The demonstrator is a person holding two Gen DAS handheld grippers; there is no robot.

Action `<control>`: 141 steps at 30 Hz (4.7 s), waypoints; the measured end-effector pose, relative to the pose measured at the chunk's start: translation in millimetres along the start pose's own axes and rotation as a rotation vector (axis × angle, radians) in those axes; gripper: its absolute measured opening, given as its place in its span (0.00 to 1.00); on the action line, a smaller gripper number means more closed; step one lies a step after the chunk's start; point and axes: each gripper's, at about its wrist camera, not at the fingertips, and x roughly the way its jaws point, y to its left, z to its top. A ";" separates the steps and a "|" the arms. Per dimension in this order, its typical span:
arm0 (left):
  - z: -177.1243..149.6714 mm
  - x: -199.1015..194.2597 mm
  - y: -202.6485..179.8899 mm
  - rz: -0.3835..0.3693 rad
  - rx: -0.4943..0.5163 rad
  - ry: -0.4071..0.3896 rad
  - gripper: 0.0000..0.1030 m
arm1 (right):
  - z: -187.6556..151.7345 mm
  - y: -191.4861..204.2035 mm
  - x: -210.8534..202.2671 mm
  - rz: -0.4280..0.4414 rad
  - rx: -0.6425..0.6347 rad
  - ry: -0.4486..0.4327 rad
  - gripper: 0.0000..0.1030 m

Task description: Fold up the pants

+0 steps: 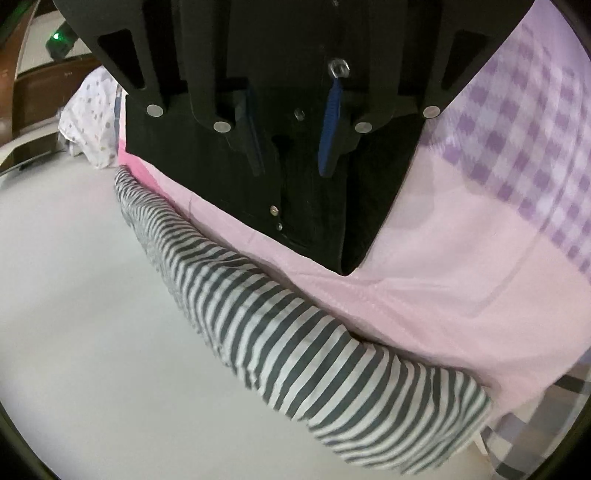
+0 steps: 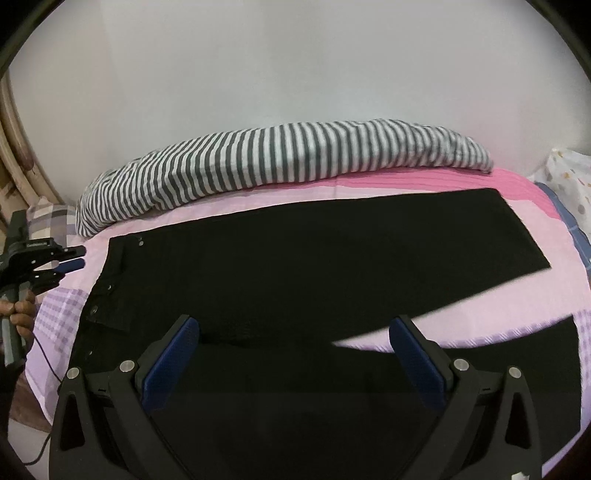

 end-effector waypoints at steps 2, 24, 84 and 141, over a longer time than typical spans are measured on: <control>8.5 12.4 3.4 0.005 0.006 0.029 0.29 | 7.1 7.9 10.6 0.000 -0.015 0.006 0.99; 41.1 72.2 18.8 -0.094 -0.020 0.121 0.29 | 44.2 51.5 89.7 0.066 -0.098 0.056 0.99; 12.2 -21.3 -31.1 -0.145 0.116 -0.314 0.06 | 161.0 -25.0 229.3 0.382 -0.801 0.650 0.12; -235.4 -101.5 29.8 0.005 0.009 0.084 0.47 | -101.6 -87.8 -56.5 0.133 -0.041 0.171 0.48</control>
